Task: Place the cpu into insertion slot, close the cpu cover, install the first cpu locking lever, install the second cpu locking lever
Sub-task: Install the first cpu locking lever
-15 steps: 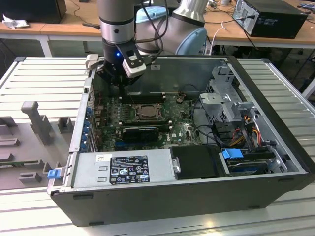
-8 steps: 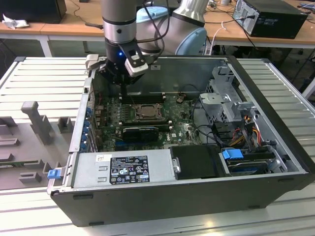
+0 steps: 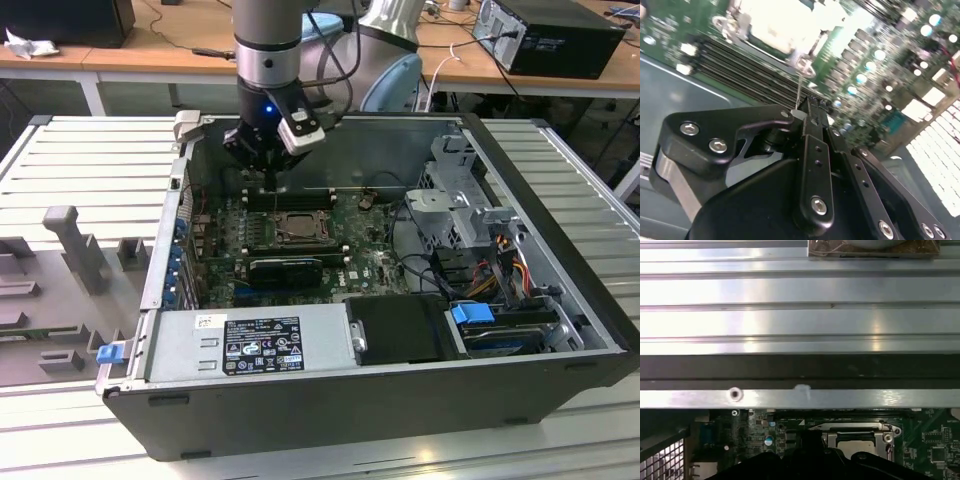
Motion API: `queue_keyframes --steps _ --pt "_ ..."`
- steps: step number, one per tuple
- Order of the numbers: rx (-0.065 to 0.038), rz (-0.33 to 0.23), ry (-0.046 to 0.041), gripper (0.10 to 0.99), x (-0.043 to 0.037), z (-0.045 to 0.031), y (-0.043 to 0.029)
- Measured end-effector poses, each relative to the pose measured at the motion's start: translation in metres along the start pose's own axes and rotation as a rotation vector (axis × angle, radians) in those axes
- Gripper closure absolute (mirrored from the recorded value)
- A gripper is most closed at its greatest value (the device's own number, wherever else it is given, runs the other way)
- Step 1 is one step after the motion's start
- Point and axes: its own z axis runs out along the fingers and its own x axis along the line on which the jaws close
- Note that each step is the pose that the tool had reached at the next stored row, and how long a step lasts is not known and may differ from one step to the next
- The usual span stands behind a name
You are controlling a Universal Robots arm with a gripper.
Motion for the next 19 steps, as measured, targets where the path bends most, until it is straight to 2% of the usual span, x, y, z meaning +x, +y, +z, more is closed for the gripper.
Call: queue_keyframes --steps 4,5,6,7,8,9,12,15,19 --pt "0.000 0.000 0.0001 0.980 -0.0183 0.0013 0.0003" --pt "0.000 0.000 0.0000 0.980 -0.0251 0.0018 0.0004" --pt "-0.004 0.000 0.0001 0.980 -0.0267 0.0018 0.0003" --pt "-0.014 0.000 0.0003 0.980 -0.0270 0.0019 0.0004" --pt "-0.029 0.000 0.0004 0.980 -0.0270 0.0021 0.0001" --pt "-0.036 -0.001 0.0006 0.980 -0.0270 0.0022 -0.0003" --pt "-0.038 -0.012 0.0010 0.980 -0.0270 0.0040 -0.0010" --pt "-0.038 -0.048 0.0031 0.980 -0.0287 0.0077 -0.0011" --pt "-0.038 -0.067 0.0041 0.980 -0.0364 0.0155 -0.0010"
